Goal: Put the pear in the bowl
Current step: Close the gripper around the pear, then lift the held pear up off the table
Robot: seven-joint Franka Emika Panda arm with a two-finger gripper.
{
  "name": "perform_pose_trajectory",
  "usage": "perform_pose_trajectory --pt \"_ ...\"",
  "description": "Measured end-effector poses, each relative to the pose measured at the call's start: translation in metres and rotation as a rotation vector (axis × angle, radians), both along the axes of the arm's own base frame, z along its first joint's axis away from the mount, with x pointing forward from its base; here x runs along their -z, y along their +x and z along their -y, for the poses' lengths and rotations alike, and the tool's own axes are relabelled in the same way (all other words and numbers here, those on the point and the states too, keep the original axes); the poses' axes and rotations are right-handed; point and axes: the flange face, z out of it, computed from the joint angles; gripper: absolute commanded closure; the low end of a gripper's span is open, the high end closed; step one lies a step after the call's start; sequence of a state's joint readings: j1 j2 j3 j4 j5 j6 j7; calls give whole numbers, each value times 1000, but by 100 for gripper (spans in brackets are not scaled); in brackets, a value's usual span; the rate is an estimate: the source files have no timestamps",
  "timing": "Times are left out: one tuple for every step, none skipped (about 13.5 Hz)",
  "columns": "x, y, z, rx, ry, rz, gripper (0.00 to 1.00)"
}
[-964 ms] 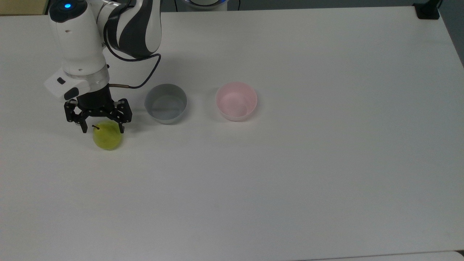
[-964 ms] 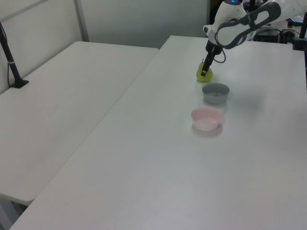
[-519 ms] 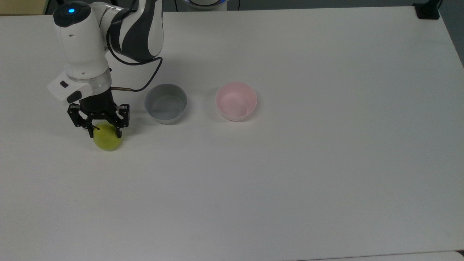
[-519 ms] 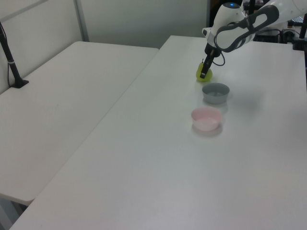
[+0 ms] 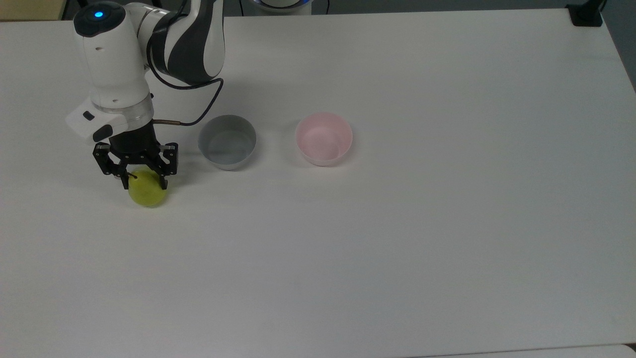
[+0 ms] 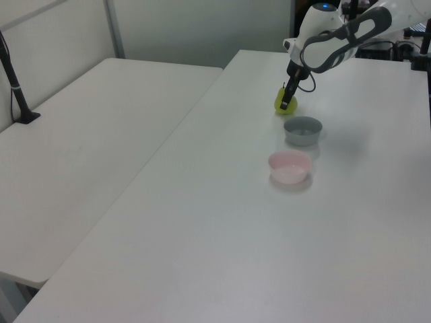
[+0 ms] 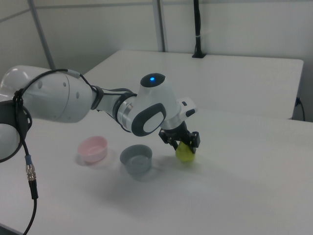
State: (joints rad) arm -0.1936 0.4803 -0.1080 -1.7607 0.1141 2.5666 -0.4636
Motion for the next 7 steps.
perform_pose_trajectory --pt "-5 0 0 -3 0 -3 87" --pt "-11 -1 -1 -8 1 -13 87" --pt "-20 -2 -2 -15 2 -29 87" --pt "-31 -3 -3 -22 5 -51 87" --pt "-45 -5 -4 -31 10 -83 87" --pt "-60 -6 -5 -38 15 -111 87" --pt "-76 -7 -6 -43 20 -135 87"
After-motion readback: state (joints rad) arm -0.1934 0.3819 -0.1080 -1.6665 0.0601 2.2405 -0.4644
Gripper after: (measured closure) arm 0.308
